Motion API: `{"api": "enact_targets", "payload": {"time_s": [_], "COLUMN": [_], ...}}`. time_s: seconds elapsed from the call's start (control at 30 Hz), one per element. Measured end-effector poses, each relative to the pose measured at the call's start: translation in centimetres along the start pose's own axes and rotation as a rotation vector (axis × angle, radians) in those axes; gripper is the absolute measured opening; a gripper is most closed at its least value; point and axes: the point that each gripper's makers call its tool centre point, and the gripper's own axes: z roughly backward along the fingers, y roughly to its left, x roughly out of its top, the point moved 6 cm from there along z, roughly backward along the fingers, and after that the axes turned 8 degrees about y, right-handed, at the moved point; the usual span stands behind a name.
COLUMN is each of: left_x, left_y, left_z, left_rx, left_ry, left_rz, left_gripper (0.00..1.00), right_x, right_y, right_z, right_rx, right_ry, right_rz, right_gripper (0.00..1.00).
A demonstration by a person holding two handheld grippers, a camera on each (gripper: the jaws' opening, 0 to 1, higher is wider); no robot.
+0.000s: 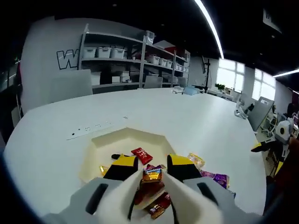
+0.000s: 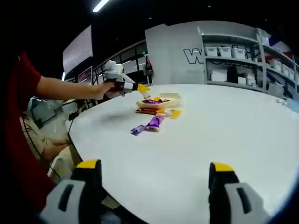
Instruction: Place the target food into the container with the food tongs after gripping and lifting it, then release it inside without dropping or visibly crushing the food.
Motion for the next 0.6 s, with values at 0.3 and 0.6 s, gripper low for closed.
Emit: {"api": "enact_targets", "payload": {"time_s": [0.3,0.6], "left_x": [0.1,0.6], "left_y": [0.7,0.3], "left_z": [-1.3,-1.0], "left_rx": [-0.009,-0.017], "left_ry": [-0.005,-0.027], "left_rz": [0.010,-0.028], "left_gripper": [0.26,0.25], "right_x": [-0.1,0.0], "right_y": [-0.3,-0.2], "right_z": [0.0,-0.1], "right_rx": [-0.006,-0.001], "right_ry": [0.002,0.007], "right_rz": [-0.007,0.003], "right_gripper": [0.94,0.94]}}
